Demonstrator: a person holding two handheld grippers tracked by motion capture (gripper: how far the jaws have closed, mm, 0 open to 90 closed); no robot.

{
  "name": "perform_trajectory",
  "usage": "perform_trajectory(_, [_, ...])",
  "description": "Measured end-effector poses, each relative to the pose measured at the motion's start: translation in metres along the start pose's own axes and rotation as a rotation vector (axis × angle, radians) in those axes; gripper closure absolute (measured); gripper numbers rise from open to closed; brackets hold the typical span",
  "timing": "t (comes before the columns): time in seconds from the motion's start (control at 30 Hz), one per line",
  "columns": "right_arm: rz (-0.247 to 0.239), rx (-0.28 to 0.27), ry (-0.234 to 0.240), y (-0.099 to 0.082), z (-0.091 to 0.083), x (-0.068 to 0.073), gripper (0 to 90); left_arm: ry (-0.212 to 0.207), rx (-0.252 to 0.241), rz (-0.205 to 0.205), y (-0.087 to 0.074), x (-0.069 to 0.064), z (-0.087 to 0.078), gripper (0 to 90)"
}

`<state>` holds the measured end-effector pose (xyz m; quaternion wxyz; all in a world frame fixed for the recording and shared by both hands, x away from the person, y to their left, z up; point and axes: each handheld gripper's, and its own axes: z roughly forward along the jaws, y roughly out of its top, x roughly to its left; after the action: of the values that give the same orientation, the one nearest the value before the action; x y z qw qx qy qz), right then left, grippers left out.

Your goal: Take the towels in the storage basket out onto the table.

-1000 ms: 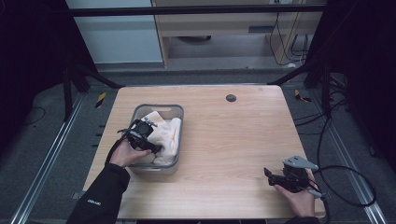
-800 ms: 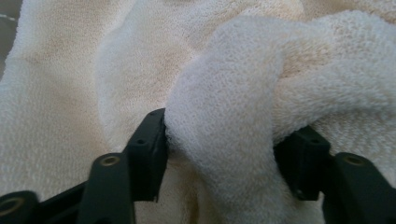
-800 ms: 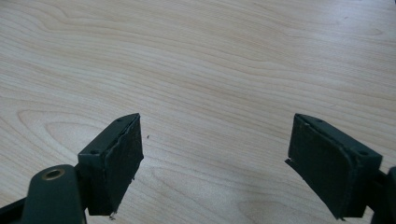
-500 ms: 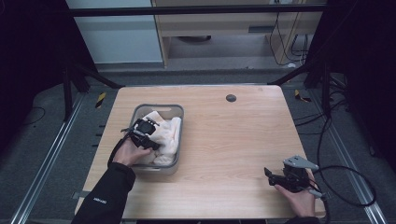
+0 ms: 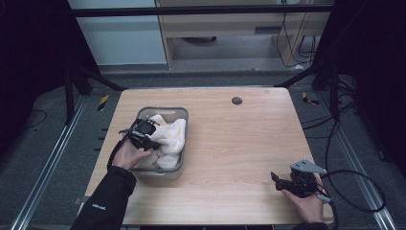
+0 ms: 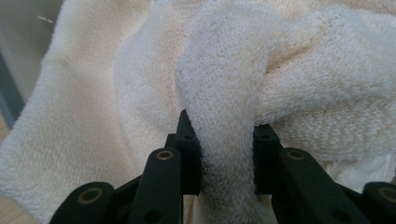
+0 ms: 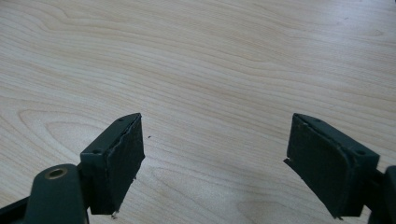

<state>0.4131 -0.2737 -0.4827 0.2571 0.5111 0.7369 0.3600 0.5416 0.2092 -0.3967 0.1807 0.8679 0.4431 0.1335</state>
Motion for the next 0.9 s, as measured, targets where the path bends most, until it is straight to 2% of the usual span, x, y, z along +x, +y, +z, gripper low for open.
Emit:
perform_trajectory(0.07, [0.001, 0.0, 0.0, 0.0, 0.0, 0.0, 18.8, 0.005, -0.03, -0.006, 0.001, 0.001, -0.008, 71.3])
perform_trajectory(0.13, [-0.002, 0.001, -0.001, 0.0, 0.0, 0.0, 18.8, 0.006, -0.037, -0.006, 0.001, 0.001, -0.011, 71.6])
perform_trajectory(0.37, [-0.001, 0.0, 0.0, 0.0, 0.0, 0.0, 18.9, 0.02, -0.108, -0.022, 0.003, 0.006, -0.036, 72.2])
perform_trajectory(0.9, [-0.007, 0.0, 0.001, 0.0, 0.0, -0.001, 19.2, 0.031, -0.175, -0.025, 0.013, 0.009, -0.073, 72.0])
